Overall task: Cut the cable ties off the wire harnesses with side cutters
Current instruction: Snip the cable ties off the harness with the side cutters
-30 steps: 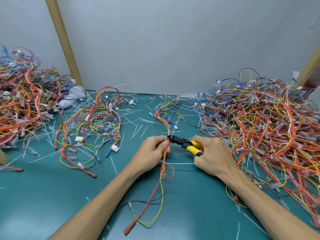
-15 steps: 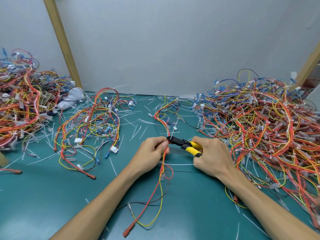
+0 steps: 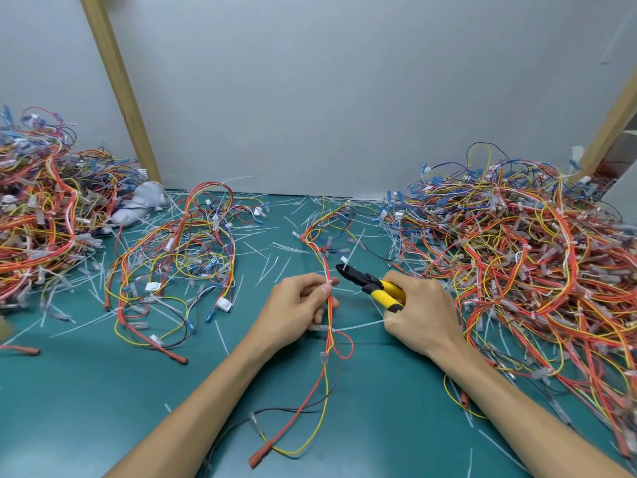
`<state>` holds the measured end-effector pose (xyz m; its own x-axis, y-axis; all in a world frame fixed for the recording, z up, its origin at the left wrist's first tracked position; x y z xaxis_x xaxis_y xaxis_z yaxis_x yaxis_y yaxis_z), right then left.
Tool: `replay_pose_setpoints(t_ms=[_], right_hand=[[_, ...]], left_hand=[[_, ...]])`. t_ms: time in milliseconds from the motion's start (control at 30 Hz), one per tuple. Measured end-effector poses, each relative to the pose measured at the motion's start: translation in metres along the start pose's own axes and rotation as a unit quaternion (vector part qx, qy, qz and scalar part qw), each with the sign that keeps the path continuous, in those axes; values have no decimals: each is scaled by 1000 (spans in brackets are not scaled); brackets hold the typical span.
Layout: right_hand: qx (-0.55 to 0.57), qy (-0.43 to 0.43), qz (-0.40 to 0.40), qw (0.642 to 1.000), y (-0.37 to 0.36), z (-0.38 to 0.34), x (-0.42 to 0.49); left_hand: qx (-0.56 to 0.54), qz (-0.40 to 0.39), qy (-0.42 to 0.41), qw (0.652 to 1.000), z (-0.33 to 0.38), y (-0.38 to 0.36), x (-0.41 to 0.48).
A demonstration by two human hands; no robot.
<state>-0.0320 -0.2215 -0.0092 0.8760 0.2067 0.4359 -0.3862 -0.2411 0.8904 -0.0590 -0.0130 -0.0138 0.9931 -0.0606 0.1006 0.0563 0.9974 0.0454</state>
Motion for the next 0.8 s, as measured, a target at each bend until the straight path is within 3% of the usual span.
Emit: replay_pose_setpoints(t_ms=[300,667,800], right_hand=[[51,-5,76,996,-3,4,3],[116,-20,105,987,6,3,2],[177,-53,105,977,11,2,-2]], left_hand=[[6,-14,7,1000,3,-1,-1],[6,-4,-29,1000,3,-2,0],[-49,-17,-33,998,3,-6,-1]])
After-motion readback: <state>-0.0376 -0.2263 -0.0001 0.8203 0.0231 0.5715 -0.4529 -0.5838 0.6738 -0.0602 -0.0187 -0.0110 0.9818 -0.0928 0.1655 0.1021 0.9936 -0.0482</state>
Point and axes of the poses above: each hand's wrist, its own x-axis towards the middle knuckle, its own y-axis out of the back of the hand, z = x × y, the point moved 1 cm from there along x, towards the middle knuckle, and after that the axes turned 12 degrees about -x, right-handed, at the moved point
